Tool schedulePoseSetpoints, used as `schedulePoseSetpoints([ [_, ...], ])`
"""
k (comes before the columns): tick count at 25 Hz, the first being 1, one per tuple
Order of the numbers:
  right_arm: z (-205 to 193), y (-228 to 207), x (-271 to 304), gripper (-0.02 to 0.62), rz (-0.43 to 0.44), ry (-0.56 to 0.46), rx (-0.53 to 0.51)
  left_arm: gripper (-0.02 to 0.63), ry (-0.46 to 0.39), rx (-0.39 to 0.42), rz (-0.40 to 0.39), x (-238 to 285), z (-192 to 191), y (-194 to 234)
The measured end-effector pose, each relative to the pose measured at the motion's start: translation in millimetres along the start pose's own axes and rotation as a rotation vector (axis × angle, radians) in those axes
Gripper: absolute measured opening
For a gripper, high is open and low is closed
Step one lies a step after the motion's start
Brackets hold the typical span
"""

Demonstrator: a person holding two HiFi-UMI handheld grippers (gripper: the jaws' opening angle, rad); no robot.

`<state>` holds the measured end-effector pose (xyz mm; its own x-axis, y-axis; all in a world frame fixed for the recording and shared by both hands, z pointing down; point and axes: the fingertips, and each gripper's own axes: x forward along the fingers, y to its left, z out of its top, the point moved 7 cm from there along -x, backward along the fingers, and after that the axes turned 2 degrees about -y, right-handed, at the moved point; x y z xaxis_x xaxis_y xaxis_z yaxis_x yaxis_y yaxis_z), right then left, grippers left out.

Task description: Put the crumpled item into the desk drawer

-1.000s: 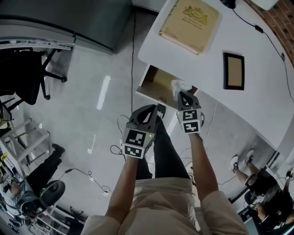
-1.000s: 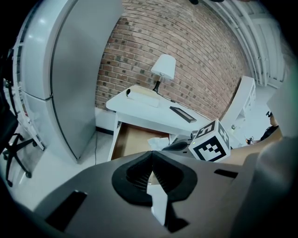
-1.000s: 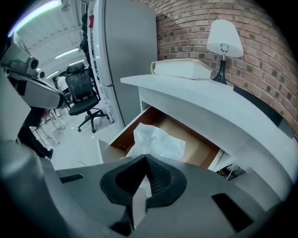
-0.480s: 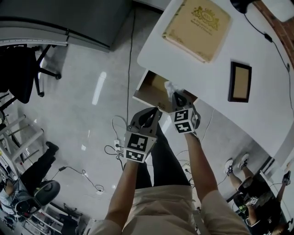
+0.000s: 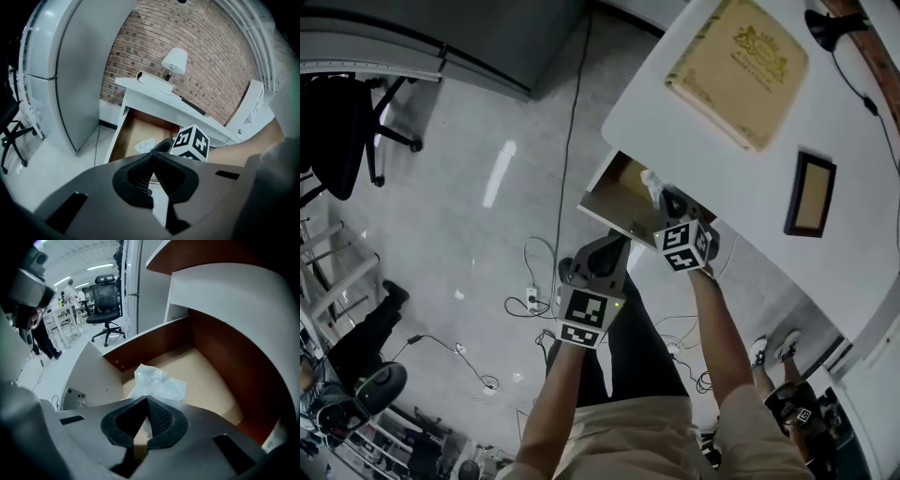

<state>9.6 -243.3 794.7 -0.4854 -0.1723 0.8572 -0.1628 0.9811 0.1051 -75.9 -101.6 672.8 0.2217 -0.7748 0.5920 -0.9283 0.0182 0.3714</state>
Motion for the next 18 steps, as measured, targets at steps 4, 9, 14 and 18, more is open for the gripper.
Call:
schedulePoseSetpoints([
  [4, -2, -2, 21, 0.025, 0.020, 0.014, -0.026, 0.015, -0.007, -0.006, 0.009, 6, -3, 8],
  [9, -3, 5, 31, 0.025, 0.047, 0.024, -0.054, 0.015, -0.004, -0.017, 0.018, 6, -10, 14],
  [14, -6, 9, 37, 0.025, 0.067, 0.036, -0.101, 0.015, -0.012, -0.031, 0.036, 4, -14, 18],
  [18, -5, 9, 39, 0.026, 0.064, 0.040, -0.076, 0.015, 0.001, -0.034, 0.047, -8, -22, 24],
])
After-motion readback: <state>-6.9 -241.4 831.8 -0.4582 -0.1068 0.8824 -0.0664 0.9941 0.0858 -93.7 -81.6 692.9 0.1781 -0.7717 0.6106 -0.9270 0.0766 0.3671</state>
